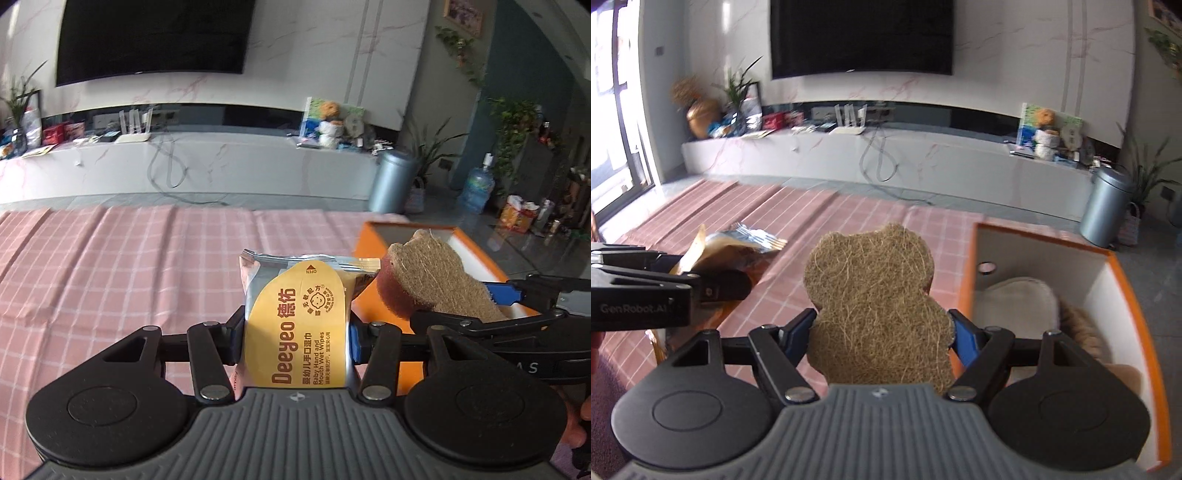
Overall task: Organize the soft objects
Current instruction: 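Lift and carry the wipes pack and bear sponge with both tools over the box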
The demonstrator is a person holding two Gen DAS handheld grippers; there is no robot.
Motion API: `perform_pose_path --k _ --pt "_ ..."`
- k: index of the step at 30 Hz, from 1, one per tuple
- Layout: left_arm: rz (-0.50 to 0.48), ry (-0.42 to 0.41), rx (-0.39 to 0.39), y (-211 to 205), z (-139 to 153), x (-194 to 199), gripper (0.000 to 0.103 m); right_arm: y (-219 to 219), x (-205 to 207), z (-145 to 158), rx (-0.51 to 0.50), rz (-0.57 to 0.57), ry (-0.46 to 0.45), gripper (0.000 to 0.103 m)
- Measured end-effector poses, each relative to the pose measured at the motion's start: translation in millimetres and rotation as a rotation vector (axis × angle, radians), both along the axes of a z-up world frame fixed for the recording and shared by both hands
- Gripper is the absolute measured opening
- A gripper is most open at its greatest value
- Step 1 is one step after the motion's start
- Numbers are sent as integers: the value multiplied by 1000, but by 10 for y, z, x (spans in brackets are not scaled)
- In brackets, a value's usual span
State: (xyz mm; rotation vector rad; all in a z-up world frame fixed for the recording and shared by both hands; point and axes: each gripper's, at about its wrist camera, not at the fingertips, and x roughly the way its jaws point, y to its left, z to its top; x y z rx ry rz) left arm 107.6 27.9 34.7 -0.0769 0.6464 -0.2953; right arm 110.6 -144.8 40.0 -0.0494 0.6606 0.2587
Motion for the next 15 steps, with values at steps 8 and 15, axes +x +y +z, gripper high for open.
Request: perform_pose_path --k 8,15 --pt "-172 16 -3 -863 136 263 57 -816 87 109 -73 -135 38 74" --pt "-290 88 32 -1550 -21 472 57 -1425 181 -186 -195 -209 142 74"
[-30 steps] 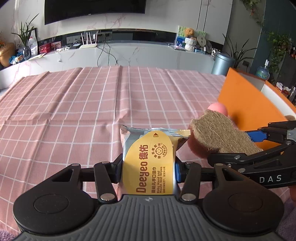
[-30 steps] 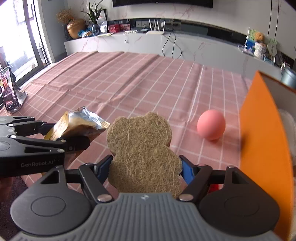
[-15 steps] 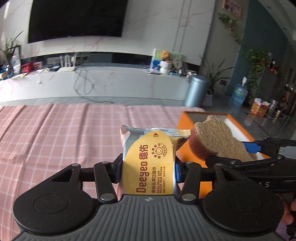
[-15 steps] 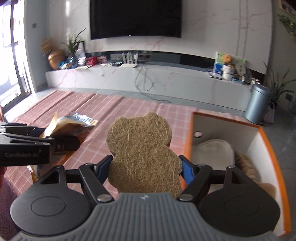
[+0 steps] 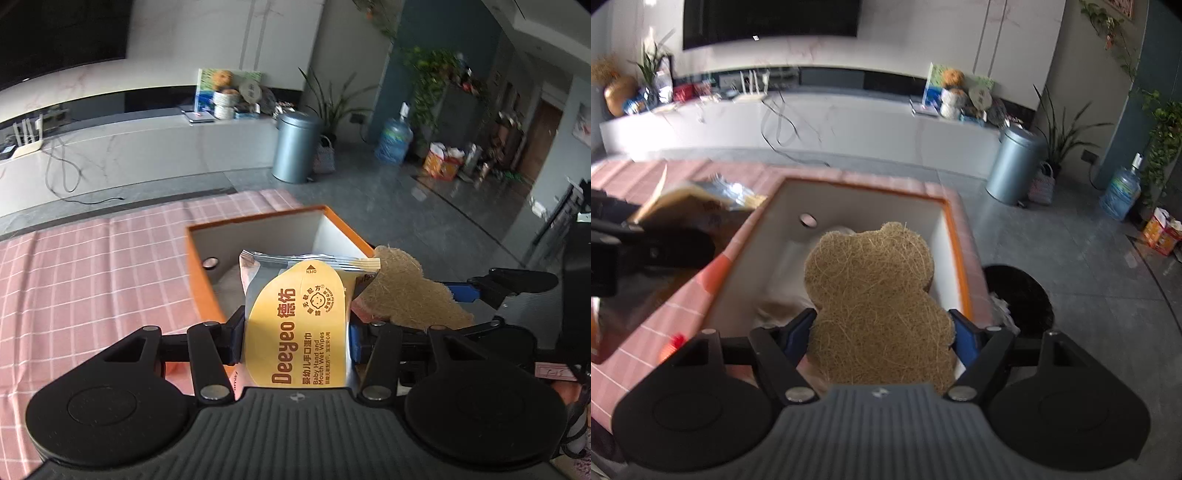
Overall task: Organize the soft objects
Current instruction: 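Lift and carry the wipes pack and bear sponge with both tools over the box, then open both tools to drop the wipes pack and bear sponge into the box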
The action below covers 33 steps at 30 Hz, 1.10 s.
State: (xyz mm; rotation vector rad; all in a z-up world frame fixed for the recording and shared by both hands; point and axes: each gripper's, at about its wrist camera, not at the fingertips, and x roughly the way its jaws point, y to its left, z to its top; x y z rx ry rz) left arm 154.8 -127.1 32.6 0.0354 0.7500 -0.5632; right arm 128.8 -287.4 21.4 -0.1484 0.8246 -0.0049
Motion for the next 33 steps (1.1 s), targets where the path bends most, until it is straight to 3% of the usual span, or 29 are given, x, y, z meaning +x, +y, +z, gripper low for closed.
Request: perform_pose_path --k 5,13,18,27,33 --pt "-32 45 105 -383 -220 112 57 -165 71 -192 -37 -3 44 74" --pt "-49 89 184 -596 -495 162 57 -47 179 -306 -128 70 54 75" --pt "-70 74 229 -680 -497 159 58 10 244 -385 -104 96 114 75" --pt "-100 69 271 -789 -525 200 58 43 97 -275 -182 137 93 83" --pt "-110 76 310 -846 -562 229 60 -55 68 -228 -155 128 96 83"
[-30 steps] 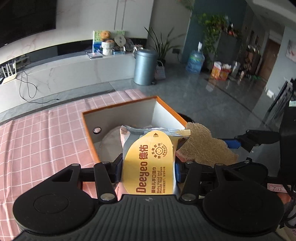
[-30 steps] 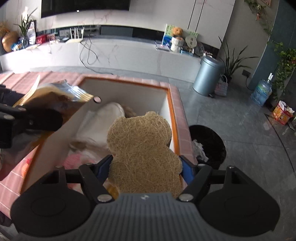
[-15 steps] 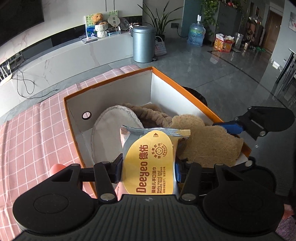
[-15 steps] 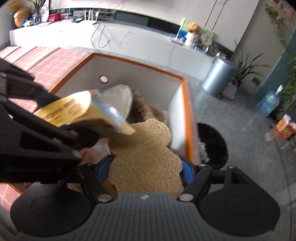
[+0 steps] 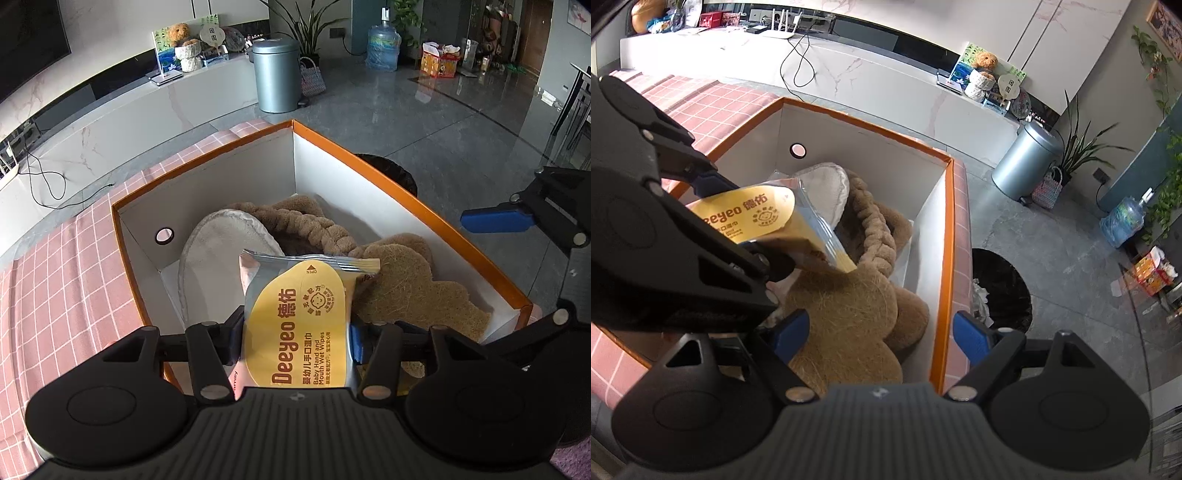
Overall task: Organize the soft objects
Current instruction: 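Open both tools to drop the wipes pack and bear sponge into the box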
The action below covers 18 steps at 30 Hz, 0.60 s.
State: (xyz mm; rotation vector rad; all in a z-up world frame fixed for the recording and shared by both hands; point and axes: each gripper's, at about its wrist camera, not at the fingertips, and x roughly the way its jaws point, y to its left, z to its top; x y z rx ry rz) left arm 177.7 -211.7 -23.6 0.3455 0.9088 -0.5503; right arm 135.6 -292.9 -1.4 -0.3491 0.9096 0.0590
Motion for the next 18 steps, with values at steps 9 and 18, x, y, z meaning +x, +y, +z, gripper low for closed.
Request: perform_pose_path --k 9,18 --pt "-5 -37 -5 29 83 -17 79 32 -33 9 2 -3 -6 83" --pt "-4 -69 -44 144 267 -126 79 27 -124 137 24 -21 -35 84"
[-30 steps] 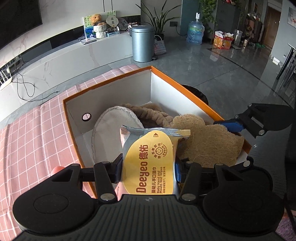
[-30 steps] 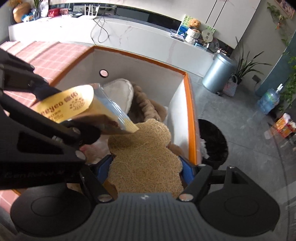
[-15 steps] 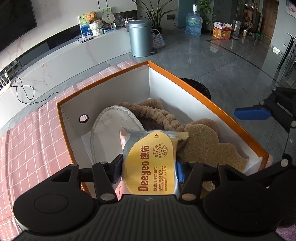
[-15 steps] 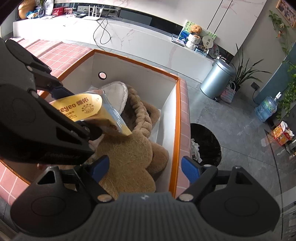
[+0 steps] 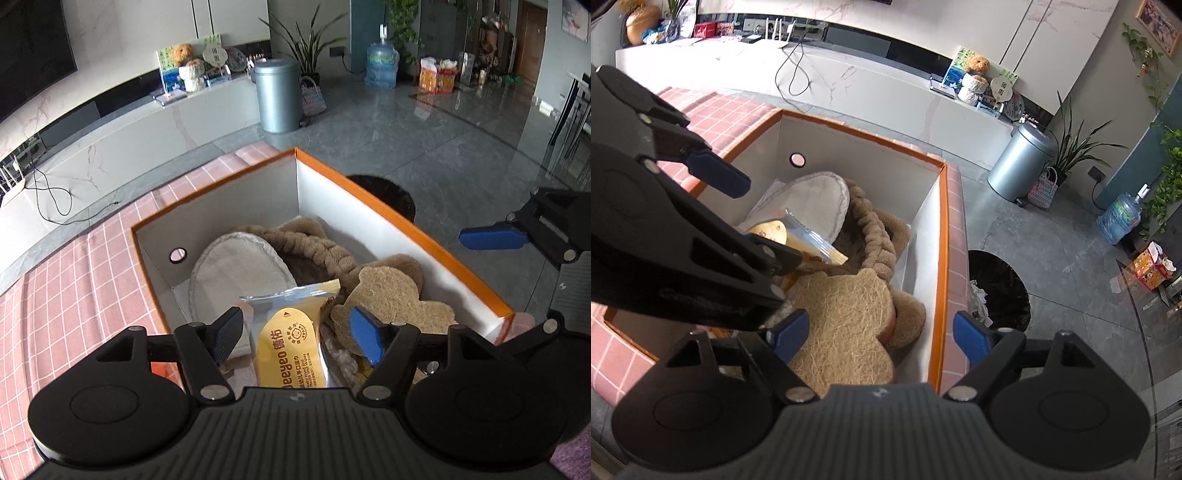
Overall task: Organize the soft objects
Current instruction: 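Open both tools to drop the wipes pack and bear sponge into the box, then move the left tool to the orange crocheted toy while the right tool approaches the pink ball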
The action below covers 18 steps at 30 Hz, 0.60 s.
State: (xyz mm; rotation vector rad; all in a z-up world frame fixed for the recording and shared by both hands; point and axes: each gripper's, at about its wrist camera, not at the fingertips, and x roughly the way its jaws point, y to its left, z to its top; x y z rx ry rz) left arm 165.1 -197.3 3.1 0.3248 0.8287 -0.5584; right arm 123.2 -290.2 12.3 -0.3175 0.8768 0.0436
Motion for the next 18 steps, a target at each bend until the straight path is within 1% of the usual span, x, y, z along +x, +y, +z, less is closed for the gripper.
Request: perform_pose_path --k 6,10,14,18 --pt "27 -74 -92 300 173 -157 79 0 -155 133 48 -81 -87 84" --pt "56 -134 -151 580 263 -263 79 86 -275 239 137 -142 -166 83" --pt "111 -177 -197 883 323 -342 79 293 -343 298 216 -148 -214 83" --pt "178 -218 -230 1210 333 -405 79 583 -350 276 264 -110 -232 83"
